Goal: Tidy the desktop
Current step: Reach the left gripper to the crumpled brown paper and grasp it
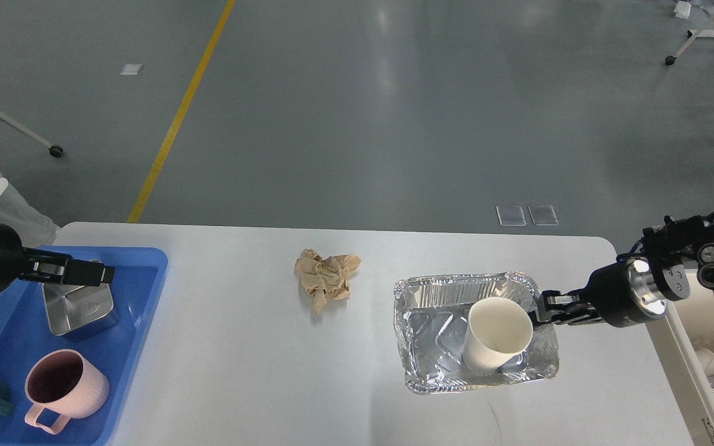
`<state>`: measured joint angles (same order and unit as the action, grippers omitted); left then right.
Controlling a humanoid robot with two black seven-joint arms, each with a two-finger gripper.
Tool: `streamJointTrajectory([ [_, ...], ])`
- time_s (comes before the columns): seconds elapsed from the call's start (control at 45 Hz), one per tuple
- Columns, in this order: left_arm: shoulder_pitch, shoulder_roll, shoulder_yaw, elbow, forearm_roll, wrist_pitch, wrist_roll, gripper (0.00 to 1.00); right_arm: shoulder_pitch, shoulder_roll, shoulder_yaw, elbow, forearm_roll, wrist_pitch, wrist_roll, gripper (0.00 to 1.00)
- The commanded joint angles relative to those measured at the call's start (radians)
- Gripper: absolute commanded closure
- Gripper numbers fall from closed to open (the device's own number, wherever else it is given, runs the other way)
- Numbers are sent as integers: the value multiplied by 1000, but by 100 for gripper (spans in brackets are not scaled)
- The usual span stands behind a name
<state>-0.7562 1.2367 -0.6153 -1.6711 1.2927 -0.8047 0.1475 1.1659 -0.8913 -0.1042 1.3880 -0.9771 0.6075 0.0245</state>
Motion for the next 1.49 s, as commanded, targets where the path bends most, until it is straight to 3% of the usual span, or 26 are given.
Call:
streamJointTrajectory([
  [0.0, 6, -75, 5, 27, 0, 94, 7, 26, 0, 2, 0, -1, 0, 0, 0, 100],
  [0.311, 93, -388, 9, 214, 247, 285, 15, 27, 0, 3, 0, -1, 0, 0, 0, 100],
  [0.378, 95, -509, 14, 301, 295, 343, 17, 26, 0, 3, 0, -1, 0, 0, 0, 100],
  [0.556, 84, -742, 20, 513, 352, 403, 17, 26, 0, 3, 0, -3, 0, 0, 0, 100],
  [0.867, 61, -1046, 35, 806, 436, 502, 15, 26, -2, 0, 0, -3, 2, 0, 0, 100],
  [0.889, 42, -1094, 73, 868, 430, 548, 15, 26, -2, -1, 0, -3, 2, 0, 0, 100],
  [1.223, 5, -1284, 244, 1174, 318, 749, -2, 26, -2, -8, 0, -3, 5, 0, 0, 100],
  [1.467, 5, -1362, 344, 1295, 238, 874, -37, 27, -2, -8, 0, -3, 6, 0, 0, 100],
])
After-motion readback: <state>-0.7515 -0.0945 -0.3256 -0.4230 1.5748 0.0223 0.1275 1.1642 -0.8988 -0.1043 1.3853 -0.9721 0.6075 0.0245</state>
